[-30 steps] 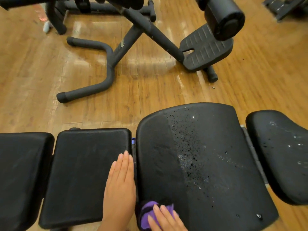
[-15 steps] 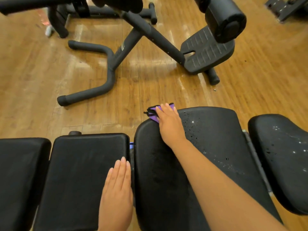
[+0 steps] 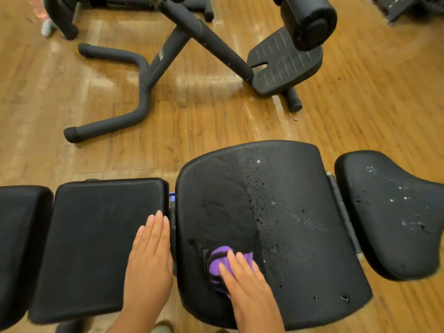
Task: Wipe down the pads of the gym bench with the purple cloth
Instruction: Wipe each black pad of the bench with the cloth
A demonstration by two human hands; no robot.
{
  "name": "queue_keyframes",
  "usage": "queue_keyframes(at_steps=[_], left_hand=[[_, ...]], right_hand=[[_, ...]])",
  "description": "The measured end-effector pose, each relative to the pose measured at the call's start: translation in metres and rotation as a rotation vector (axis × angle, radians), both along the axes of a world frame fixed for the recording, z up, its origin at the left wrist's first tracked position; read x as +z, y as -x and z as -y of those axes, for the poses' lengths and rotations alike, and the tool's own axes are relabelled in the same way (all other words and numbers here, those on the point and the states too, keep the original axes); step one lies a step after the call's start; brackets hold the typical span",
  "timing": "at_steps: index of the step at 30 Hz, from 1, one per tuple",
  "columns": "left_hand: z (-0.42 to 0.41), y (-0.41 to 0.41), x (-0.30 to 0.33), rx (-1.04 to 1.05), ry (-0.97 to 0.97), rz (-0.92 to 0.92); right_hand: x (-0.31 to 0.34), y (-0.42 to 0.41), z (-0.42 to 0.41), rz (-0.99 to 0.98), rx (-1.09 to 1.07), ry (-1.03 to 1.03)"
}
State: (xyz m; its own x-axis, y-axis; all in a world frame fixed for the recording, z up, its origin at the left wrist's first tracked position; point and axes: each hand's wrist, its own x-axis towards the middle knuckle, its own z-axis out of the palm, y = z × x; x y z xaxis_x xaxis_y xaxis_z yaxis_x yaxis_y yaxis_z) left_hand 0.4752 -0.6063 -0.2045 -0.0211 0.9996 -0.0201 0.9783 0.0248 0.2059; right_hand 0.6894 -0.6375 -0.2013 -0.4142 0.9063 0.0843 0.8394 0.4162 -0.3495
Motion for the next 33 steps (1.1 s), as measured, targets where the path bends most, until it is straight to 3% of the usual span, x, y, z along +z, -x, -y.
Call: queue_keyframes(at_steps=[5,10,15,23,28,33], left_hand=[[-0.002,0.0,-0.002,0.009,0.041,-0.024],[-0.002,0.001,-0.006,0.003,0.023,0.035],[-0.003,0.002,-0.006,0.008,0.019,0.064],[-0.004,0.004,-0.007,-0.01,0.012,0.054],[-0.003,0.002,-0.003,-0.016,0.017,0.034],[-0.003,0.001,-0.001,-0.003,0.009,0.011]], right_hand=[[0.0,-0.012,0.041,0.101,-0.014,0.018],[-0.005,-0.024,0.03,0.174,0.076,0.007],[0.004,-0.005,-0.052,-0.004,0.033,0.085],[0.009,0.04,-0.244,-0.024,-0.077,0.06],[0.012,0.046,-0.256,0.022,-0.093,0.1],[0.02,0.029,-0.236,-0.019,0.035,0.108]])
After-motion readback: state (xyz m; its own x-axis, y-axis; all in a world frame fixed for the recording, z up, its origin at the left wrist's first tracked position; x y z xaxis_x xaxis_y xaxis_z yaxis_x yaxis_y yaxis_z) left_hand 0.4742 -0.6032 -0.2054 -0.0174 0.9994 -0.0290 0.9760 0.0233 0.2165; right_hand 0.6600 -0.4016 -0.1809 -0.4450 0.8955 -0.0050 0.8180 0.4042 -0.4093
